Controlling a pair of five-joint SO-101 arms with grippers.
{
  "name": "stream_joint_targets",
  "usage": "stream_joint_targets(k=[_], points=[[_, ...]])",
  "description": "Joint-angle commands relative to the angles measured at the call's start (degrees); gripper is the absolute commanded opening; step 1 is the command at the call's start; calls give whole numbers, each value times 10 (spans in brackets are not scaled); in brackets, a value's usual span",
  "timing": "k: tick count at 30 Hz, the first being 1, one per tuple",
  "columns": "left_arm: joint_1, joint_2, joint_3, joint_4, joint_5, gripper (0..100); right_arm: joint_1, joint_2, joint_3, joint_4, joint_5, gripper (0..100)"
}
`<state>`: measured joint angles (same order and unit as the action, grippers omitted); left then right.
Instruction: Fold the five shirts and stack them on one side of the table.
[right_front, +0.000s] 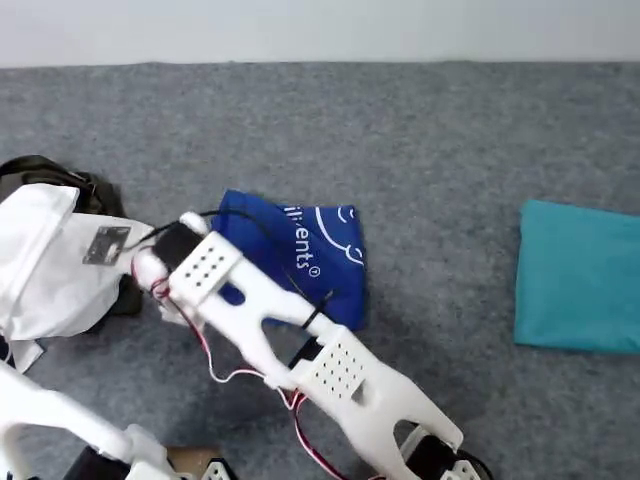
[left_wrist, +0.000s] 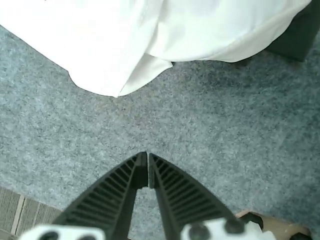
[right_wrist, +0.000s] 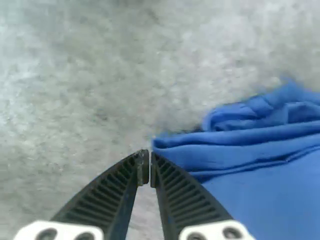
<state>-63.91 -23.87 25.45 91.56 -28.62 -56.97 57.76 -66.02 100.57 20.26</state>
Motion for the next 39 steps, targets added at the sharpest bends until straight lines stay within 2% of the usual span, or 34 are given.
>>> stream_joint_targets(k=[1, 5, 9, 11, 16, 22, 27, 30, 33, 39], points=[[1, -24, -22, -9, 3, 16, 22, -33, -53, 24, -6, 11], [2, -24, -22, -9, 3, 16, 61, -103, -22, 25, -6, 32], [4, -24, -22, -9, 3, 16, 71, -190, 110, 25, -7, 157], [4, -24, -22, -9, 3, 16, 64, -223, 171, 23, -21, 187], [4, -24, -22, -9, 3, 16, 35, -236, 229, 23, -68, 188], [4, -24, -21, -6, 3, 16, 32, -178, 227, 8, -68, 188], [3, -24, -21, -5, 3, 16, 58, -136, 205, -18, -68, 174], [2, -24, -21, -5, 3, 16, 68, -121, 169, -19, -66, 84], [4, -24, -21, -5, 4, 16, 71, -102, 130, -8, -16, 5], [4, -24, -21, -5, 4, 16, 67, -99, 15, 24, 6, 9]])
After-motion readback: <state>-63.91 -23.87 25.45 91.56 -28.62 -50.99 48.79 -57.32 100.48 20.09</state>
